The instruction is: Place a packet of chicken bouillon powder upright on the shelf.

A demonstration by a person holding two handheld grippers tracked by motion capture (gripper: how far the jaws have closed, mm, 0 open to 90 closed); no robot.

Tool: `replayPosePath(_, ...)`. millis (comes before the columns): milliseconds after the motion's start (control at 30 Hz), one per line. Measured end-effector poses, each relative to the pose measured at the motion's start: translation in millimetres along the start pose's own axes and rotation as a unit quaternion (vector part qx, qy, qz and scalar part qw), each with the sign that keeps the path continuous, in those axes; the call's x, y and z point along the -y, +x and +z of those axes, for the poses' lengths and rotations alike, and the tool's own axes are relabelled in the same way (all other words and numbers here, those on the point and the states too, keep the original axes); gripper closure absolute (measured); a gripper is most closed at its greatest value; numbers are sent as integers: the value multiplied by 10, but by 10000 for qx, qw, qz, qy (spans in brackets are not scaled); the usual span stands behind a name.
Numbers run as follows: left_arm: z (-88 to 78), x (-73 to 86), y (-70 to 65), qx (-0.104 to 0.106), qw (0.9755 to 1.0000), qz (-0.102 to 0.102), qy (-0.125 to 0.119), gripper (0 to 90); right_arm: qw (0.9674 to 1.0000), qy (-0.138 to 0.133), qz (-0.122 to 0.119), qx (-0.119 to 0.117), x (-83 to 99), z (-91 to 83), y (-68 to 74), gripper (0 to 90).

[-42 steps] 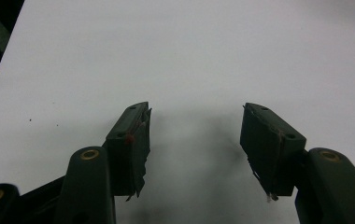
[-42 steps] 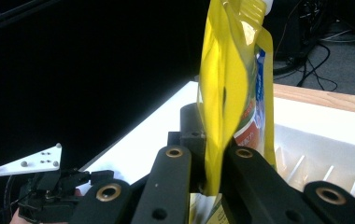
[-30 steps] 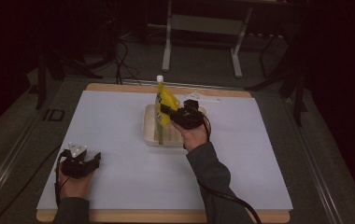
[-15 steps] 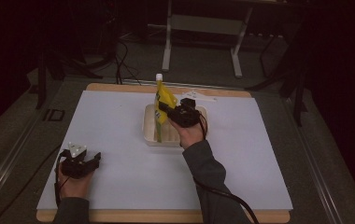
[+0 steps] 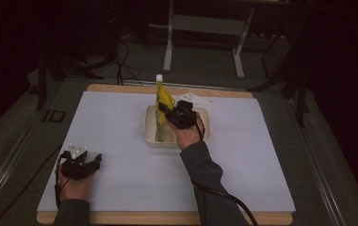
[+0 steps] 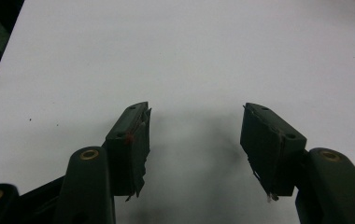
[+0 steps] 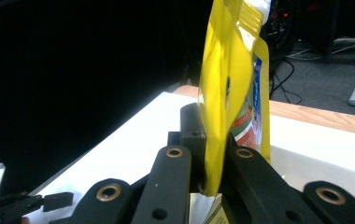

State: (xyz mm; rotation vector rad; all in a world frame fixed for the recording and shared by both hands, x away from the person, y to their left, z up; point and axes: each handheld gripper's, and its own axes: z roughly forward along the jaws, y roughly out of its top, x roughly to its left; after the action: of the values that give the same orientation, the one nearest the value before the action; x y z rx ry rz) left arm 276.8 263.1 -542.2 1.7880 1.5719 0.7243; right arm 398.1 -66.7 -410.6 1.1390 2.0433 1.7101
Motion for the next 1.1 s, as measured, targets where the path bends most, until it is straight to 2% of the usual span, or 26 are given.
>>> replayPosePath(333,-1,0,-1,1,10000,-7,-3,420,9999,-4,62,107,48,64,-9,900)
replayPosePath(667,2,0,-6,-8,10000,4,1,420,9996,253,-6,150,155,143,8,900)
replayPosePath(867,1,0,-7,-8,10000,5,3,420,9992,349,59,162,152,170,20,900)
replayPosePath(967,1,0,-6,-3,10000,3,2,420,9985,490,29,259,152,193,22,900)
replayPosePath(1100,3,0,-8,-8,10000,5,4,420,9975,617,126,306,140,205,-8,900)
